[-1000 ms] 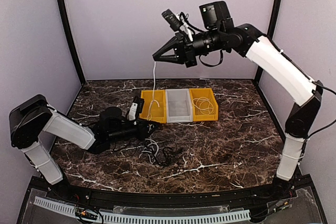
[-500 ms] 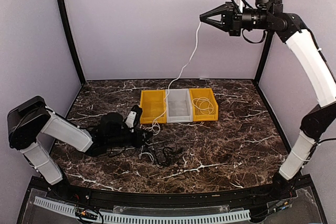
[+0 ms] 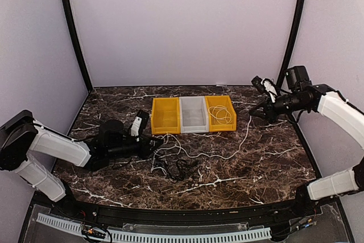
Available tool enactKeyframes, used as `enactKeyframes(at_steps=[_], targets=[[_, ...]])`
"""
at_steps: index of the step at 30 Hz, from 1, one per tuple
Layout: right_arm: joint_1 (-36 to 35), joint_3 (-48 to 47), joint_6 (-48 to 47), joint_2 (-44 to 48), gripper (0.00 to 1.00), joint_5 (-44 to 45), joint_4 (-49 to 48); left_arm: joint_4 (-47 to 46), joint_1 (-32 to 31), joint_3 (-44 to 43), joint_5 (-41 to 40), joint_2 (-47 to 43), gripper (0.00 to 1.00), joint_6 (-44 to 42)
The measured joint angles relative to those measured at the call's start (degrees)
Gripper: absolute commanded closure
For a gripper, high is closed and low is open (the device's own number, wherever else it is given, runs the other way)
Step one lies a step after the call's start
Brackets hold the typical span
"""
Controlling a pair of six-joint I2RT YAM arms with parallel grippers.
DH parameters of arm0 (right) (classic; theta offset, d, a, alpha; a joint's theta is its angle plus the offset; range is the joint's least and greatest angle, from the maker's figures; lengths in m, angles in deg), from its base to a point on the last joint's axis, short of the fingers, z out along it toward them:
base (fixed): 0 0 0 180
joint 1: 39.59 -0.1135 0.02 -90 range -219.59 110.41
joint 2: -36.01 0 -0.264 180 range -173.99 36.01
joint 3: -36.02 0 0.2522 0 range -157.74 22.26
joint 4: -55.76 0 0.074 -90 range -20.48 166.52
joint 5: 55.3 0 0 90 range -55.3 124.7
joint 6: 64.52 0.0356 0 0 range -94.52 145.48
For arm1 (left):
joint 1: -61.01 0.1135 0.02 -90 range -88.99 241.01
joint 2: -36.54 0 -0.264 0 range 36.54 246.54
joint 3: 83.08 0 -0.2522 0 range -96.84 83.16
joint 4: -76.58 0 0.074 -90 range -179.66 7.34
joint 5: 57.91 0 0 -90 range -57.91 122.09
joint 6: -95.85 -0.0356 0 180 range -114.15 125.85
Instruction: Untangle the cables
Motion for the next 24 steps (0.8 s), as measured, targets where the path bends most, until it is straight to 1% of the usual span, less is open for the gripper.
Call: enactKeyframes(at_steps=[1, 2, 3, 5, 7, 11, 13, 15, 18, 20, 22, 24], targets=[[0.22, 2.01, -0.94, 1.11, 0.54, 1.4, -0.22, -0.09, -0.02, -0.46, 0.63, 0.68, 0.99, -0.26], [0.28, 4.46, -2.97, 2.32, 0.5, 2.93, -0.39, -0.26, -0.04, -0.98, 1.22, 1.57, 0.99, -0.46], [0.2, 5.75, -4.31, 2.67, 0.48, 3.82, -0.22, -0.59, -0.07, -1.38, 1.86, 2.49, 0.99, -0.57], [-0.79, 7.26, -7.96, 1.73, 0.49, 5.75, 0.48, -1.03, -0.15, -1.79, 2.67, 3.89, 0.99, -0.66], [-3.39, 7.21, -9.81, -0.44, 0.5, 7.43, 0.68, -1.6, -0.28, -1.81, 3.5, 5.09, 0.98, -0.61], [-12.74, 5.44, -11.89, -6.51, 0.54, 10.21, 0.04, -2.16, -0.55, -1.86, 4.33, 6.73, 0.98, -0.04], [-17.16, 3.15, -12.37, -11.1, 0.55, 11.26, -1.09, -2.23, -0.72, -1.86, 4.39, 6.99, 0.98, 0.33], [-20.06, 0.42, -12.44, -16.15, 0.56, 11.65, -2.27, -2.69, -0.9, -1.86, 4.37, 7.06, 0.98, 0.85], [-22.64, -5.55, -12.35, -25.14, 0.55, 12.44, -3.26, -3.82, -1.03, -1.86, 4.22, 7.06, 0.98, 1.62], [-23.63, -8.96, -12.15, -30.18, 0.53, 13.07, -3.69, -4.17, -1.11, -1.84, 4.07, 7.08, 0.98, 2.1], [-24.13, -10.88, -12.11, -33.77, 0.5, 13.6, -4.22, -4.33, -1.22, -1.84, 3.87, 7.08, 0.98, 2.54], [-24.48, -10.97, -12.07, -35.3, 0.49, 13.66, -4.66, -4.48, -1.29, -1.79, 3.58, 7.06, 0.98, 2.82]])
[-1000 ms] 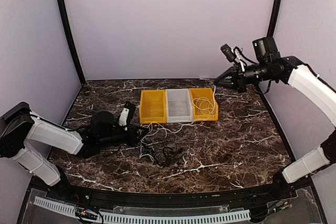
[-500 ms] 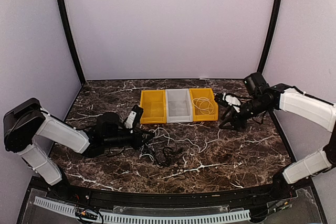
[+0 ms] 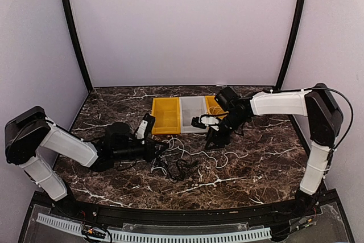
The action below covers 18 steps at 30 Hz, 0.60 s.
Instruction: Untangle the cables
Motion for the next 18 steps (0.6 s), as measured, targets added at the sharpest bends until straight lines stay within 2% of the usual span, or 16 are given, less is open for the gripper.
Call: enactKeyframes(at_steps=[7, 13, 14, 16, 18], targets=[[-0.76, 0.94, -0.11, -0.81, 0.48, -0.55, -0.92, -0.15, -0.24, 0.11, -0.79, 0.0, 0.98, 0.28], [-1.05, 1.05, -0.07, -5.92, 0.48, -1.4, -1.2, -0.2, -0.24, 0.35, -1.57, 0.0, 0.98, 0.66], [-1.16, 1.09, 0.0, -6.47, 0.54, -1.44, -1.22, -0.2, -0.24, 0.42, -1.6, 0.0, 0.98, 0.68], [-1.38, 1.09, 0.09, -6.64, 0.8, -1.81, -2.03, -0.17, -0.24, 0.52, -1.64, 0.0, 0.98, 0.7], [-1.62, 1.09, 0.48, -6.78, 1.0, -1.84, -2.01, -0.2, -0.24, 0.55, -1.64, 0.0, 0.98, 0.68]])
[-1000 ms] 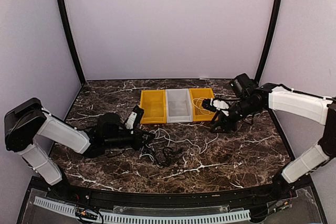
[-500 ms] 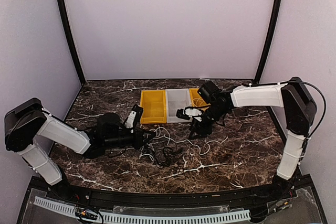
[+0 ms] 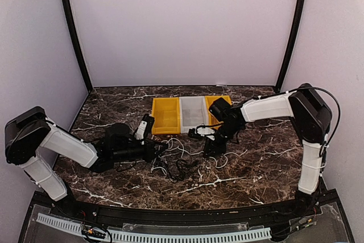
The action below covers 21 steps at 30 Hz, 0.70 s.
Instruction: Untangle the cables
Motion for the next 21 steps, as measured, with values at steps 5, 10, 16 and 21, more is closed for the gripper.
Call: enactKeyframes(at_steps=[5, 10, 16, 21], targets=[[-0.2, -1.22, 1.2, 0.2, 1.0, 0.07, 2.56, 0.26, 0.0, 0.0, -0.04, 0.02, 0.98, -0.22], [-0.2, -8.57, 1.42, 7.32, 1.0, -1.22, 9.44, 5.6, 0.0, -0.94, -1.49, 0.2, 1.0, -2.01], [-0.2, -24.3, 1.46, 21.0, 1.0, -7.52, 13.05, 13.46, 0.0, -3.76, -2.69, 2.05, 1.0, -4.74], [-0.24, -34.05, 2.03, 23.45, 1.0, -13.27, 17.09, 16.65, 0.0, -3.02, -2.25, 2.21, 1.0, -5.22]])
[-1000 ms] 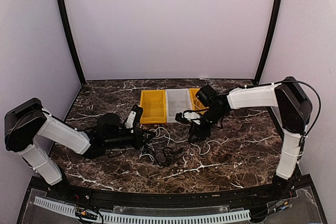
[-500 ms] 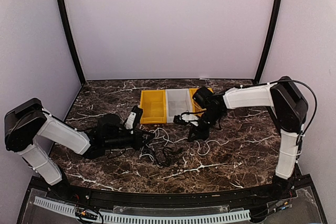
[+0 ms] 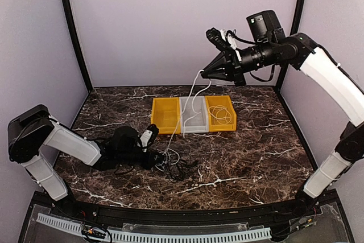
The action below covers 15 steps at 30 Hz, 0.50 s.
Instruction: Untangle the cables
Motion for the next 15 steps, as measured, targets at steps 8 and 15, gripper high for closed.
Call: enactKeyframes(at_steps=[8, 15], targets=[[0.87, -11.76, 0.74, -2.38, 1.0, -3.43, 5.6, 2.47, -0.04, 3.67, -1.33, -3.3, 1.0, 0.02], [11.21, -22.75, 1.77, -2.67, 1.0, -8.2, 6.54, 3.54, -0.17, 4.33, -2.71, -3.1, 1.0, 0.04]])
